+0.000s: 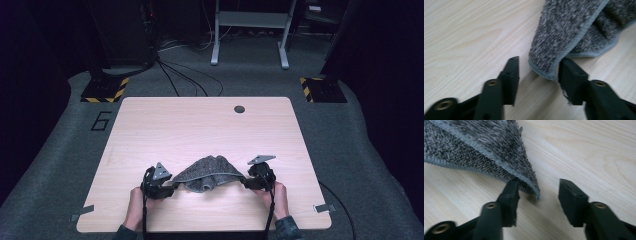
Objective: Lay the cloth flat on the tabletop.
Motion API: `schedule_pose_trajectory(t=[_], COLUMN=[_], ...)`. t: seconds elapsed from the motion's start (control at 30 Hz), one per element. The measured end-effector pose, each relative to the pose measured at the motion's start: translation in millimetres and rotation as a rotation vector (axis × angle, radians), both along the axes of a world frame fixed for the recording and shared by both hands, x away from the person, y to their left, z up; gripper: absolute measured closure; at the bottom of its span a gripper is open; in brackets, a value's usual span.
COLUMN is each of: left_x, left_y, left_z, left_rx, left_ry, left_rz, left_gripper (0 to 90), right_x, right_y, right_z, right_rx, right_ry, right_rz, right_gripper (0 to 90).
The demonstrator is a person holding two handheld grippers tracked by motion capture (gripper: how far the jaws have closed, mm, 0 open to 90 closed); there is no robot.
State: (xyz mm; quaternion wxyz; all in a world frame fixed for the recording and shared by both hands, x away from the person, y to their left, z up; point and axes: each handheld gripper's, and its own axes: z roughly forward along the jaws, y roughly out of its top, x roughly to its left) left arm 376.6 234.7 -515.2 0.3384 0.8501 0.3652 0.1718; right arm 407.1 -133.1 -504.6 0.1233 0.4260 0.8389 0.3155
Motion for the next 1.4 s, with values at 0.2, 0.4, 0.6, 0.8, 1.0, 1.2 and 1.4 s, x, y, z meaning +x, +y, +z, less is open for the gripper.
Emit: schedule_pose_trajectory(t=[0.2,0.4,0.6,0.8,1.0,1.2,1.4], left_x=[7.4,10.4,12.4,23.1,24.5,0.1,-6.1], left_y=[1.9,-1.0,-10.7,-15.8,-8.6,-5.0,2.6], left_z=[-2.0,1.9,16.9,54.6,110.1,97.8,48.4], left_rx=[-0.006,-0.01,-0.035,-0.012,-0.005,0.018,-0.023], left_ry=[0.002,-0.003,-0.045,-0.155,-0.304,-0.258,-0.101], left_rz=[0.021,0.02,-0.003,0.023,0.04,0.001,0.019], left_gripper=[87.8,88.4,88.5,88.6,88.6,88.5,88.5], right_x=[2.9,11.9,25.3,29.7,23.5,-2.5,-21.1], right_y=[1.5,-7.9,-19.6,-19.1,-18.9,-20.0,-21.1], right_z=[-2.3,11.6,56.2,109.2,134.2,112.8,61.0], right_rx=[0.01,0.016,-0.005,-0.025,0.001,0.058,0.103], right_ry=[-0.001,-0.034,-0.142,-0.265,-0.333,-0.274,-0.131], right_rz=[-0.004,-0.034,-0.087,-0.097,-0.092,-0.049,-0.022], right_gripper=[83.5,88.3,88.6,88.6,88.6,88.6,88.6])
